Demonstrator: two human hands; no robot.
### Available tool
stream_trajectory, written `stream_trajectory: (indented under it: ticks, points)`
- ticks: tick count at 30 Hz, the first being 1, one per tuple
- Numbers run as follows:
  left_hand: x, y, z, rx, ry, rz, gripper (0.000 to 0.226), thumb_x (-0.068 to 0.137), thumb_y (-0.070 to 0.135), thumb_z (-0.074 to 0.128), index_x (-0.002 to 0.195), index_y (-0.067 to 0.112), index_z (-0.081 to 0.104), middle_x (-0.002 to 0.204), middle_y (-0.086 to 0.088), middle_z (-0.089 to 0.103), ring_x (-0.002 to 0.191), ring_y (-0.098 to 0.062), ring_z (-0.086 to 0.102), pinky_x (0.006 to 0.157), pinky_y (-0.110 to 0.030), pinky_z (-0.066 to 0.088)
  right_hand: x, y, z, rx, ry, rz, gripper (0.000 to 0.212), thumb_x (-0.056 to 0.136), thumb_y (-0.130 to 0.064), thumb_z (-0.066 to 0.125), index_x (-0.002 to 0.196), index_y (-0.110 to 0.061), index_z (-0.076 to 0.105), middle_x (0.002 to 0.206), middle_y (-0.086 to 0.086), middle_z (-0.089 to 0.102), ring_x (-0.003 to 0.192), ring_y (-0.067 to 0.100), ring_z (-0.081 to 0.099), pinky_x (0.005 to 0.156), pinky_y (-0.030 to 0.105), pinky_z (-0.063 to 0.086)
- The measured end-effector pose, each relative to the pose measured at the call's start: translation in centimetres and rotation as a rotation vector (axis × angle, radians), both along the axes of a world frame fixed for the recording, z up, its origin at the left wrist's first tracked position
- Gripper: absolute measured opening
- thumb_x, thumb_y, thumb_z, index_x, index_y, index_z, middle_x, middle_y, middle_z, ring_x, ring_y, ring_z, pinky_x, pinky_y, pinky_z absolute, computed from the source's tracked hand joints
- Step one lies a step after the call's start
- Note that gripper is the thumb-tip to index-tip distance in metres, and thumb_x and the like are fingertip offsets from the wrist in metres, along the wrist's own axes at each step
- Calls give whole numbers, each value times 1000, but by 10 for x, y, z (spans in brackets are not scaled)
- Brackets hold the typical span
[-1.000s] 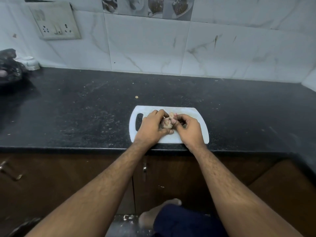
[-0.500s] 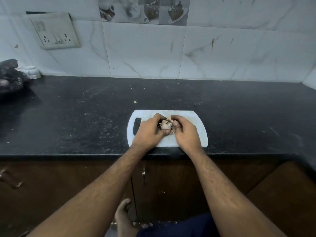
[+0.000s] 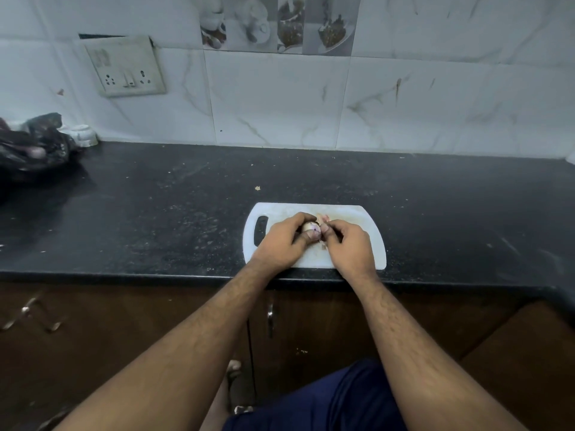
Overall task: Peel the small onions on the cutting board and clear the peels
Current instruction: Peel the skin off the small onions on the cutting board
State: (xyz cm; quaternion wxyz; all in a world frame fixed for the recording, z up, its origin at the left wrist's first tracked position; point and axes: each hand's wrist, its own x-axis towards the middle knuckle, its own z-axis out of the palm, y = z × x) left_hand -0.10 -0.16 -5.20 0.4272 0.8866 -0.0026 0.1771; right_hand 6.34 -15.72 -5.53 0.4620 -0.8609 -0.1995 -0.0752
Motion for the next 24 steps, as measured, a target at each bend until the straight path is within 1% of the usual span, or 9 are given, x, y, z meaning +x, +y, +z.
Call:
stream_trajectory:
  ticks: [2,5,7,9,13,17,19,22,24]
  points:
    - [0,0,0,-10,36,-39,42,92,29,75,131,22,61,121,9,71,109,-5,67,98,-23,52,1,-1,-1,19,15,1,24,101,-33,60,116,-21,76,108,-6,77,97,14,70,71,18,45]
    - [0,2,2,13,27,-18,50,90,19,77,137,18,60,126,6,69,109,-4,63,93,-6,45,1,0,-2,17,24,13,28,103,-39,55,118,-24,74,107,-9,77,98,11,69,79,24,51]
    - [0,2,2,-17,-5,26,48,91,18,77,136,16,61,121,7,70,102,-1,64,88,-4,44,1,1,-1,18,22,42,29,103,-40,54,122,-27,72,112,-13,75,102,8,67,87,29,54]
    - [1,2,1,-41,-13,37,43,90,22,78,130,19,62,114,10,71,100,2,65,89,-10,46,1,0,0,20,11,75,28,102,-34,57,127,-29,68,120,-14,72,107,5,65,94,29,53]
    - [1,1,1,-60,-10,34,38,90,27,78,125,22,64,110,12,72,103,-1,66,90,-14,49,-2,0,2,64,3,88,27,101,-32,60,125,-29,70,118,-15,73,107,4,64,95,27,53]
    - [-2,-1,2,-106,-5,67,41,90,36,78,125,25,61,93,12,70,84,3,63,73,-8,43,-2,0,3,59,19,79,27,102,-35,58,123,-28,73,122,-14,73,113,4,63,96,23,50]
    - [-2,-1,1,-105,-7,88,38,91,38,77,122,25,59,85,12,68,77,4,61,68,-8,41,-2,0,3,25,18,63,30,102,-39,57,125,-27,73,122,-12,73,113,6,65,94,25,51]
    - [-1,0,2,-77,-6,75,32,91,32,77,119,23,63,90,14,71,83,6,65,74,-7,45,-1,0,3,-33,27,33,26,102,-38,56,114,-27,76,96,-11,77,88,9,69,78,32,56]
    - [-1,0,3,-52,-9,63,38,87,24,82,122,20,67,100,17,70,90,6,65,81,-6,47,0,2,2,-63,27,21,24,101,-36,56,110,-26,76,91,-10,75,82,11,68,75,33,56]
